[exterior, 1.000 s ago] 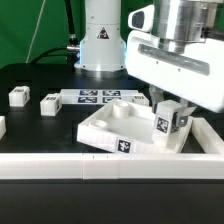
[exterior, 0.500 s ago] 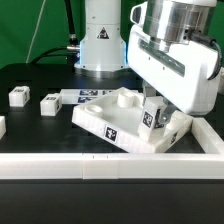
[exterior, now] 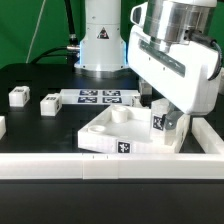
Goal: Assemble one leg
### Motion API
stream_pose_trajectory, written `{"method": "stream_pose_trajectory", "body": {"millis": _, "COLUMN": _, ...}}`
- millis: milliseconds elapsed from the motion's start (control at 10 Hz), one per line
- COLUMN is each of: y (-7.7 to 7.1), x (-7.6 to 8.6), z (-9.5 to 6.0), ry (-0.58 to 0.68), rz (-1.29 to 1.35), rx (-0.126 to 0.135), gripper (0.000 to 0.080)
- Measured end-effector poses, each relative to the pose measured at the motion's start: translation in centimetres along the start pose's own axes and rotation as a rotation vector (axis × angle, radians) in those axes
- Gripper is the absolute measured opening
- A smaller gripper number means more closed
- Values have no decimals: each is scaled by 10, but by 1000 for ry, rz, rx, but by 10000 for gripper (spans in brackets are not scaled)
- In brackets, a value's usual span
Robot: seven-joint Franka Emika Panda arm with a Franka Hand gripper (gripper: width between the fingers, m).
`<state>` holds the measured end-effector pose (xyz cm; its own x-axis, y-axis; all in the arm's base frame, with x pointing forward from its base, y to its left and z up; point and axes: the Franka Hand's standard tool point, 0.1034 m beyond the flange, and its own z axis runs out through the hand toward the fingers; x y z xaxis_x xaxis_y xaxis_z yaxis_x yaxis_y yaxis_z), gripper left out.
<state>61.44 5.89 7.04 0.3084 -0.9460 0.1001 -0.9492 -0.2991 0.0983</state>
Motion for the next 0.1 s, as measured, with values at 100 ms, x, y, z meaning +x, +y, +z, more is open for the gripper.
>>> {"method": "stream_pose_trajectory", "body": {"millis": 100, "y": 0, "x": 0, "z": 0, "ry": 0, "rz": 0, "rx": 0, "gripper": 648}}
